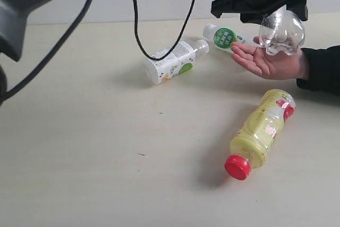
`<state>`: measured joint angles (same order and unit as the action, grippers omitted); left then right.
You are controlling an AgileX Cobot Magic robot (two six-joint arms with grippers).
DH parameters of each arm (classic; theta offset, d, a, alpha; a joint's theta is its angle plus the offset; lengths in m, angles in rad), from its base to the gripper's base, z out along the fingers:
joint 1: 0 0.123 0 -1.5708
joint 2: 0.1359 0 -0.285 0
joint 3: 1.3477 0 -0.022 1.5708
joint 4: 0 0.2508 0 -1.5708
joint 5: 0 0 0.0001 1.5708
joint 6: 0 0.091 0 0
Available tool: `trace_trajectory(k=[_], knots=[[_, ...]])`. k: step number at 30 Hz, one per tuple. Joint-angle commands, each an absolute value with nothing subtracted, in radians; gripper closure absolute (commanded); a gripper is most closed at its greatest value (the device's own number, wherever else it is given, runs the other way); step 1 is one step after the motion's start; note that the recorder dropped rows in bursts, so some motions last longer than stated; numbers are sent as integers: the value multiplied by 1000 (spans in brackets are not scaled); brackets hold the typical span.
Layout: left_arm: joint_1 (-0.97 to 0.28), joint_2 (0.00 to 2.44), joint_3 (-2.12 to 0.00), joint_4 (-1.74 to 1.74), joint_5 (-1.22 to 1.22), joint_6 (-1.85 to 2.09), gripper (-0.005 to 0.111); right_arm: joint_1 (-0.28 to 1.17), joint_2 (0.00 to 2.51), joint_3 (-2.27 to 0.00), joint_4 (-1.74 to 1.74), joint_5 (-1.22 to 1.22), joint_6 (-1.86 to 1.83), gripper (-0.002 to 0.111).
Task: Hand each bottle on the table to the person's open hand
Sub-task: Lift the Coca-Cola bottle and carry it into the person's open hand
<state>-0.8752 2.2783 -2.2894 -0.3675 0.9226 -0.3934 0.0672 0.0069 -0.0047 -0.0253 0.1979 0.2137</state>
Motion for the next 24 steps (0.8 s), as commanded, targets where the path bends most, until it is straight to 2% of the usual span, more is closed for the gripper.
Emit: trace_trajectory(k=[1,9,24], knots=[[-858,2359,-2293,-389,799,-431,107,61,0,0,-26,194,211,108],[-832,2491,-2293,-510,684,-473,107,61,0,0,-26,194,211,108],[-805,2571,-2293,-618,612,-435,107,61,0,0,-26,194,211,108]])
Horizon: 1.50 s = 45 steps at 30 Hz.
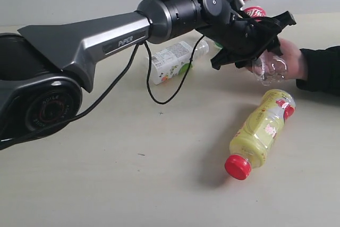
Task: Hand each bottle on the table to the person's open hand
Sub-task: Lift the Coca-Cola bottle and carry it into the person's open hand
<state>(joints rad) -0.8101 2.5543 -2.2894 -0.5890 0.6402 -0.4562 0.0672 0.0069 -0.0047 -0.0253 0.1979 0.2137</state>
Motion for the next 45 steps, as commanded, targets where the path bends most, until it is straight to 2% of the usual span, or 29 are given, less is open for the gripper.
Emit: trace_trajectory(k=[1,7,9,10,11,13,15,18,21,23,25,41,45], knots=[[-805,2572,-2293,-628,605,-412,107,61,0,0,-26,194,211,108],[-799,2576,-2293,-726,596,-307,106,61,0,0,-26,192,211,108],[-797,2576,-2293,-750,598,-289,100,61,0,0,-26,192,211,108],[-797,2576,-2293,-750,598,-292,91,61,0,0,-26,192,211,108],[-797,2576,-2293,-750,598,-292,86,61,0,0,-26,192,211,108],[-797,2576,-2293,-748,596,-292,64,61,0,0,-26,192,211,108],[-797,2576,-2293,-748,591,-292,55,61,0,0,-26,192,211,108],[-797,2576,-2293,-748,586,-292,50,61,0,0,-26,192,211,108],[-797,2576,-2293,-747,582,-292,33,61,0,0,-26,192,211,108],[-797,2576,-2293,-747,582,-290,27,61,0,0,-26,192,211,108],[-797,2576,-2293,-746,582,-290,24,61,0,0,-26,192,211,108],[-796,2576,-2293,-736,628,-290,24,61,0,0,-26,192,211,108],[-787,2570,-2293,-734,653,-283,18,61,0,0,-26,192,211,108]])
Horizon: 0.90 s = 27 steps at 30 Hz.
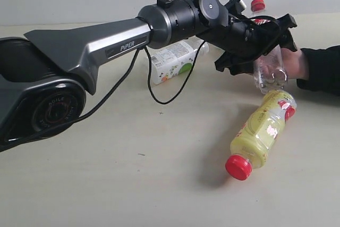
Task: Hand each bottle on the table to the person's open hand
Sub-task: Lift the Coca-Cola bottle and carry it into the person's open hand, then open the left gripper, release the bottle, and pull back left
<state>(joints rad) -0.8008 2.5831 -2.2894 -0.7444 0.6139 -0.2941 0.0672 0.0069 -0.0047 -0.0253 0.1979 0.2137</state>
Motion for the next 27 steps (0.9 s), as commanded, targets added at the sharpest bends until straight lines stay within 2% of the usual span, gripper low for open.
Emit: trace_trajectory(k=[1,6,27], knots=[[-785,2565,-2293,-734,664,-266,16,61,0,0,-26,192,211,108],[-774,2545,-2293,-732,728,-231,11,61,0,0,-26,192,211,108],[-751,2405,-2293,-651,1006,-82,12,61,0,0,-26,192,211,108]])
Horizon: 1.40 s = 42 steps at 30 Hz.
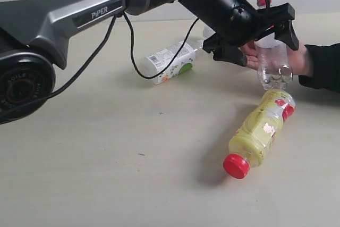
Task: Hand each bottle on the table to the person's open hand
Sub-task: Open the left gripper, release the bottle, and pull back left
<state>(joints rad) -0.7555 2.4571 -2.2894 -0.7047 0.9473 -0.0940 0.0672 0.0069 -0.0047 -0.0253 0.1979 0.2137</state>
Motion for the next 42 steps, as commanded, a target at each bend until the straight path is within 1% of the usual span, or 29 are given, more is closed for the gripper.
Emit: trace_trajectory(k=[1,3,4,5,6,7,8,9,10,12,17,21,25,34,42], knots=[[-751,2393,-2293,-628,1027,-82,13,61,0,0,-26,192,211,108],[-751,2372,-2293,-568,1075,-82,16,61,0,0,-26,192,211,108],[-751,2352,-2293,-515,1127,-82,25,61,0,0,-26,194,211,108],[-751,2345,-2293,-496,1145,-82,31,61,0,0,-26,194,211,108],[-751,2327,-2293,-451,1189,-82,47,61,0,0,-26,194,211,108],[-751,2321,-2293,-434,1205,-80,53,61,0,0,-26,194,211,108],[-751,2311,-2293,-416,1221,-74,64,61,0,0,-26,194,211,108],[-751,2305,-2293,-411,1221,-66,71,61,0,0,-26,194,211,108],[-751,2294,-2293,-411,1221,-47,87,61,0,0,-26,194,211,108],[-751,2271,-2293,-415,1221,-16,106,61,0,0,-26,194,211,108],[-769,2165,-2158,-413,1221,74,106,61,0,0,-26,192,211,108],[-767,2002,-1902,-393,1209,139,106,61,0,0,-26,192,211,108],[-756,1844,-1666,-367,1085,183,106,61,0,0,-26,192,211,108],[-746,1709,-1432,-324,959,186,106,61,0,0,-26,192,211,108],[-746,1699,-1372,-322,840,207,106,61,0,0,-26,192,211,108]])
